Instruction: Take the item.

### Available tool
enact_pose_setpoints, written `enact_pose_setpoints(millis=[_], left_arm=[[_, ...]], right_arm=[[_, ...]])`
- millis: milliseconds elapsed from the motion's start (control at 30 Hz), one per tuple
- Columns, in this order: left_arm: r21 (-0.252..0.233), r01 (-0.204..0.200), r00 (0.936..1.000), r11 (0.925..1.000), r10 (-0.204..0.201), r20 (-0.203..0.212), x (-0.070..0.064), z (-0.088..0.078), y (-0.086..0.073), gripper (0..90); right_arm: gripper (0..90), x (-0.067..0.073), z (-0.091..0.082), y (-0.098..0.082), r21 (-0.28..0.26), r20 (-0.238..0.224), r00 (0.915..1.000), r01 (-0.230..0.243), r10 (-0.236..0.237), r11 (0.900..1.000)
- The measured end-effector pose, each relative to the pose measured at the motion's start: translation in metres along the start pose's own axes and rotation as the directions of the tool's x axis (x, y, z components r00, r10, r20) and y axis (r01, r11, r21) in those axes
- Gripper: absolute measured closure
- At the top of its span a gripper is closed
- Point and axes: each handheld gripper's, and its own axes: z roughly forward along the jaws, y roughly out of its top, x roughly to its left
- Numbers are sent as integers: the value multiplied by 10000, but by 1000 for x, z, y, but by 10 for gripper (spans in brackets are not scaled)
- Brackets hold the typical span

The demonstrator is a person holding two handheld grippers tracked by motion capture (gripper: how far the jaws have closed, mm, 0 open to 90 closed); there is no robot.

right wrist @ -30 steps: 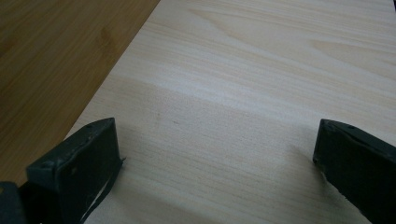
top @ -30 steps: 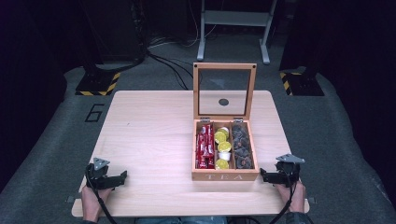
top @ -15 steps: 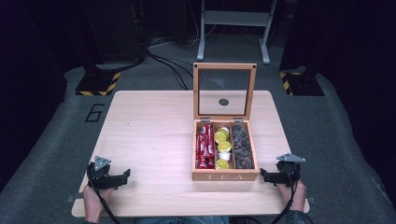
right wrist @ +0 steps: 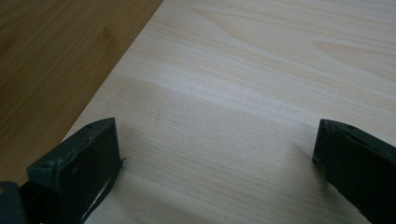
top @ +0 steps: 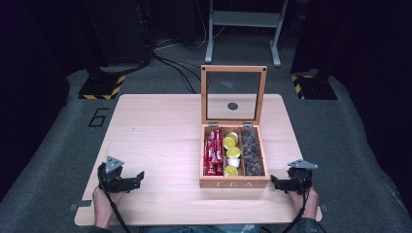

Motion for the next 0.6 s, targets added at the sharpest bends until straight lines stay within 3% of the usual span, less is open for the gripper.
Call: enact_pose_setpoints(millis=[300,467,600], left_arm=[[-101,-209,9995,9997,211,228,-10,0,18,12],[-328,-382,9983,9987,396,422,-21,2,31,11],[-229,-630,9961,9977,643,607,-29,8,41,7]], right_arm=[[0,0,0,0,2,-3,10000,-1,1,10000],[0,0,0,0,16,-4,10000,-3,3,10000],[0,0,0,0,13,-3,10000,-19,19,10000]])
